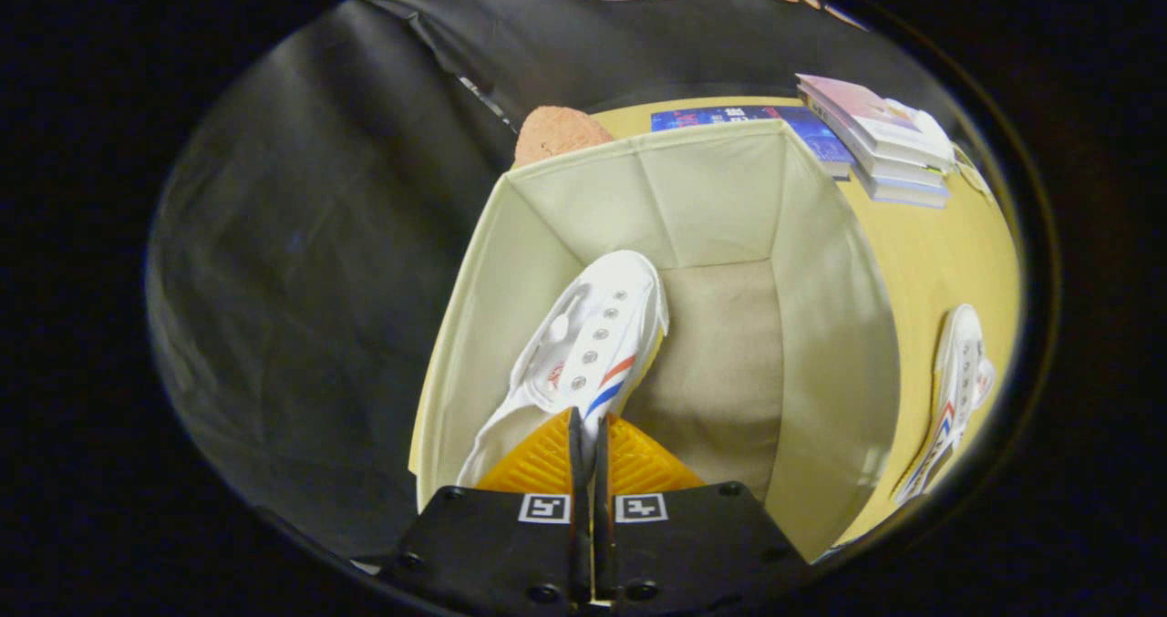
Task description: Open the storage box then place both shoes into the box .Put the left shoe in first, then the right shoe, with the right side of both shoes facing outward in a uniform manner.
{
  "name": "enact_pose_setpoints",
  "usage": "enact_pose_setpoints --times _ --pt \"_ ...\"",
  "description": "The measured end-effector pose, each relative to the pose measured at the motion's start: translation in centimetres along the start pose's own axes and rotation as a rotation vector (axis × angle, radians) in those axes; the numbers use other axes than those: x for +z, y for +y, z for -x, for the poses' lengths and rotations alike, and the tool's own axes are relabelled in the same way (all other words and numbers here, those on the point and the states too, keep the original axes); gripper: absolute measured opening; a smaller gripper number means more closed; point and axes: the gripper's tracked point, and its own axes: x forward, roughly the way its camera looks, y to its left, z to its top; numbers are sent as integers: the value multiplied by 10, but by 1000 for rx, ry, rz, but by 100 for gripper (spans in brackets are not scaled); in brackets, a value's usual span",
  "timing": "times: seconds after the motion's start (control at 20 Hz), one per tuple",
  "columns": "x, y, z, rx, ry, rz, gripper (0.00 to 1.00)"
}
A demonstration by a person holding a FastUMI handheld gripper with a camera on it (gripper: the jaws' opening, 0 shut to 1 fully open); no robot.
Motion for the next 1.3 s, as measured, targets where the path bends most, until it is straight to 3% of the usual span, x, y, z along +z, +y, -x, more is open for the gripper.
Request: enact_pose_setpoints --times 0.2,0.35,0.4,0.55,0.9,1.1,1.3 --pt "-7 -2 -21 -83 -7 44 4" --pt "-24 -8 -39 -104 75 40 4" --pt "-27 -1 -35 -80 90 24 4" --pt "-27 0 -39 -72 104 -35 20" --pt "-40 12 -29 -32 157 -116 20" --pt "-18 6 6 20 96 -150 68" --pt "27 -1 52 177 3 -229 69"
